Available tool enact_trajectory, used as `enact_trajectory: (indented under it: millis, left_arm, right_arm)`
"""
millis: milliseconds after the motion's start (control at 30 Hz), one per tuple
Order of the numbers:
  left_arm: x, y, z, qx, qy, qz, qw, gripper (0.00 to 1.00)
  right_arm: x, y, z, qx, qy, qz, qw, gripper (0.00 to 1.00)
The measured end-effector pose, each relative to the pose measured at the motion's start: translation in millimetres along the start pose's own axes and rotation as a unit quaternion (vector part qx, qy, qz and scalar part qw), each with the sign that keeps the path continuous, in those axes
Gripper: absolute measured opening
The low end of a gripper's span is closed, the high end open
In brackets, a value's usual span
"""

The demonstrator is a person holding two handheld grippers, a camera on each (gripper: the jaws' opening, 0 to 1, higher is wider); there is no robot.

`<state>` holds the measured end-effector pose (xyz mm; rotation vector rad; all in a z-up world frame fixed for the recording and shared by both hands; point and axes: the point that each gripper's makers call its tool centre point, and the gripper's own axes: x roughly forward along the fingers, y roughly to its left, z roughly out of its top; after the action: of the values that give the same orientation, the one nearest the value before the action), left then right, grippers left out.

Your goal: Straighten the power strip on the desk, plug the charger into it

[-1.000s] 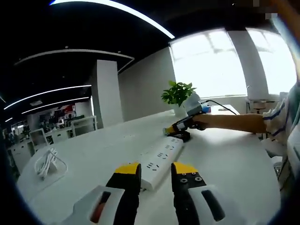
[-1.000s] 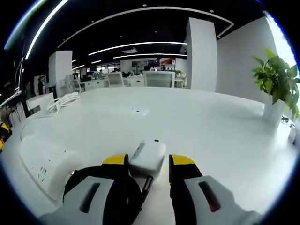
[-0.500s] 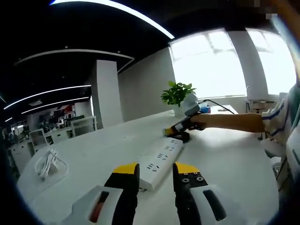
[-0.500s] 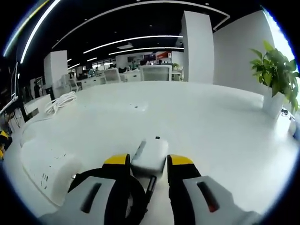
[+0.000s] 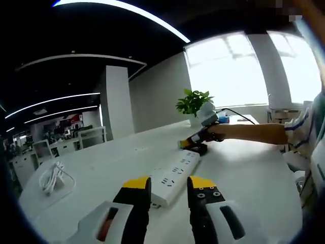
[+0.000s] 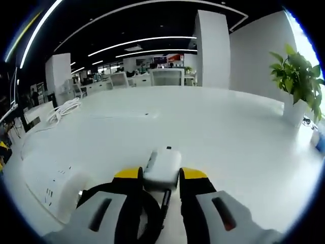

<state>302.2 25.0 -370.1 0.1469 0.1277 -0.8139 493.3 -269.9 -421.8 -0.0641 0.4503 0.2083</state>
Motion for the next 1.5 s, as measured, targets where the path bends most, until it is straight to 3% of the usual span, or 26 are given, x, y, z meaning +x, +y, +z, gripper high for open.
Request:
enact_trajectory:
  millis: [867, 1300, 1500]
  left_arm:
    - [0.1, 1.3, -1.2, 0.0, 0.002, 0.001, 1.0, 0.29]
    - [1.4, 2.1, -3.8, -0.004, 0.006, 0.002, 1.0, 0.28]
    - [2.0, 2.0, -4.8, -0.002, 0.008, 0.001, 1.0, 0.28]
  right_arm:
    - [-8.4, 2.8, -4.8, -0.033, 0.012, 0.031, 0.9989, 0.25]
    - [-27.7, 13.9, -1.2, -0.108, 0.009, 0.082, 0.9906, 0.25]
    - [-38.7, 21.7, 2.1, -0.122, 0.008, 0.098, 0.9876, 0.25]
